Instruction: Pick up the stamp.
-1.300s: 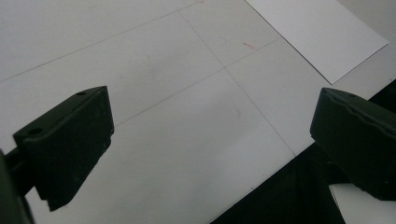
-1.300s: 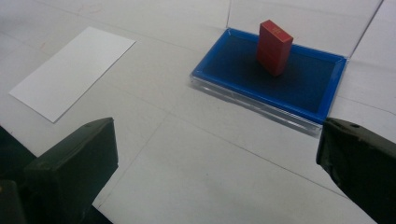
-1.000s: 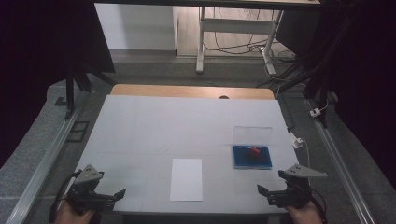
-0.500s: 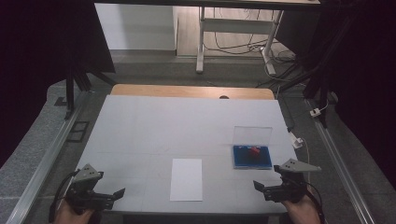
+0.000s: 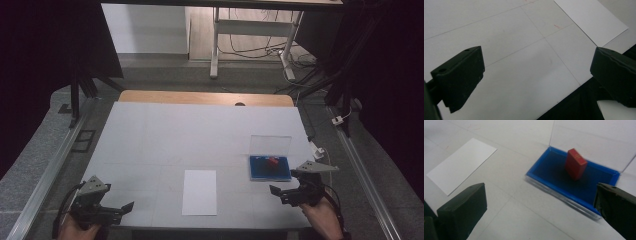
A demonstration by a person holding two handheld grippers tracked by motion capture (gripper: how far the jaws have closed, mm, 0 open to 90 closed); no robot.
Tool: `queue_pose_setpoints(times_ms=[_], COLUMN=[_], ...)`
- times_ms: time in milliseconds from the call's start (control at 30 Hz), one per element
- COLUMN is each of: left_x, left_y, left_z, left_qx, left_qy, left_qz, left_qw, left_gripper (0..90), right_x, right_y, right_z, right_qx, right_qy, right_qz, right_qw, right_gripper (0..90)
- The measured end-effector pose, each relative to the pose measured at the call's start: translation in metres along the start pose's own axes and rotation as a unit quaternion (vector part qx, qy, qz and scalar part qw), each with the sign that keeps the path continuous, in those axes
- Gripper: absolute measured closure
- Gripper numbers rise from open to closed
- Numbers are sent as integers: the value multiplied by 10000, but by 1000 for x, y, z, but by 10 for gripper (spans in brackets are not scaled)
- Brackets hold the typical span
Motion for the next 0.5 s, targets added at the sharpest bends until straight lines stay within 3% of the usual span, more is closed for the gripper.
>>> queue_pose_setpoints(times_ms=[267, 500], left_x=[0, 0], left_y=[0, 1], left_z=[-1, -1], left_qx=[7, 36], left_qy=[-15, -38], left_qz=[-11, -21], left_qw=[10000, 10000], left_gripper=[0, 0], right_x=[-7, -11], right_y=[15, 24], right_z=[-9, -19], right_qx=[178, 177], right_qy=[-110, -256], right_qz=[34, 62], right_qw=[9998, 9995], right_gripper=[0, 0])
Point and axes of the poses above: each handheld gripper's, and its own axes: z roughly backward along the jaws, x roughly out of its underside, y roughly to its right, the point moved 9 cm from there along -z, roughly forward along the jaws, and after that the axes turned 13 degrees about -x, right-handed, at the moved point
